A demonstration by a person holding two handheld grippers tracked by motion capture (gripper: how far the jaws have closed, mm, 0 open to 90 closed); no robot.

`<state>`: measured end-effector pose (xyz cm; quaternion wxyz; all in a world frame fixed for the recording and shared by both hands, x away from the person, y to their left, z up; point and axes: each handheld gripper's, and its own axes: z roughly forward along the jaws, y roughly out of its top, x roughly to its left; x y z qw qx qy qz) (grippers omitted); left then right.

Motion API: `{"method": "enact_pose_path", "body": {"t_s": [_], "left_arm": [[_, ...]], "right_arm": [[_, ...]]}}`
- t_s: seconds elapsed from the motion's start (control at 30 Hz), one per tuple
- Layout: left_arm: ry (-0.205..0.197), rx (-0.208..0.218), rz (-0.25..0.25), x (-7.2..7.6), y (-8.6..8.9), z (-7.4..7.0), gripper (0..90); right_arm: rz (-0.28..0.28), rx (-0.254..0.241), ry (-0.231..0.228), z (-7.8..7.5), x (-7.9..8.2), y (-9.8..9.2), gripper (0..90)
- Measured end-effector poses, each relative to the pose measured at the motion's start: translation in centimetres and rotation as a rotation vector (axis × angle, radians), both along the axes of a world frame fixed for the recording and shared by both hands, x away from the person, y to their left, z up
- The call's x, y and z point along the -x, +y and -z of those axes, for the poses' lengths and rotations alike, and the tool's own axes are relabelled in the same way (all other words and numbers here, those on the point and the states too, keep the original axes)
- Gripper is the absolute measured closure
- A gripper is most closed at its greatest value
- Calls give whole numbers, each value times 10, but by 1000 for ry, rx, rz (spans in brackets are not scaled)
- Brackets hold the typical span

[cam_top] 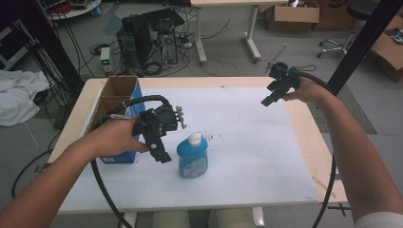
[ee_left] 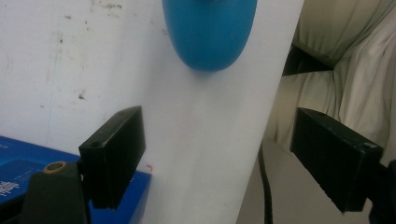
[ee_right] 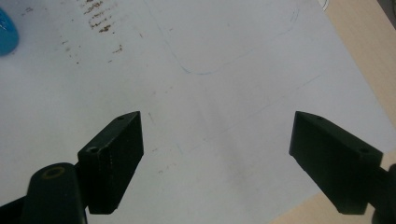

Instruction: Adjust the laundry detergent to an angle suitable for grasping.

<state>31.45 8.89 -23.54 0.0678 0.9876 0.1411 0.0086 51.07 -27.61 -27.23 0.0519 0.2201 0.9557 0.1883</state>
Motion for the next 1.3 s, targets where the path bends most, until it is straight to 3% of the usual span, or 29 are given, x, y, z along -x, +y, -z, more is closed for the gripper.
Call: {"method": "enact_pose_path", "body": {"t_s": [0.63, 1.3], "left_arm": [[-19, 10, -27, 1, -1, -5, 185], [-56, 38, -39, 5, -4, -27, 186]], "right_arm": [[-6, -12, 5, 2, 0, 0, 174], [-7, -12, 4, -2, 3, 0, 175]]}}
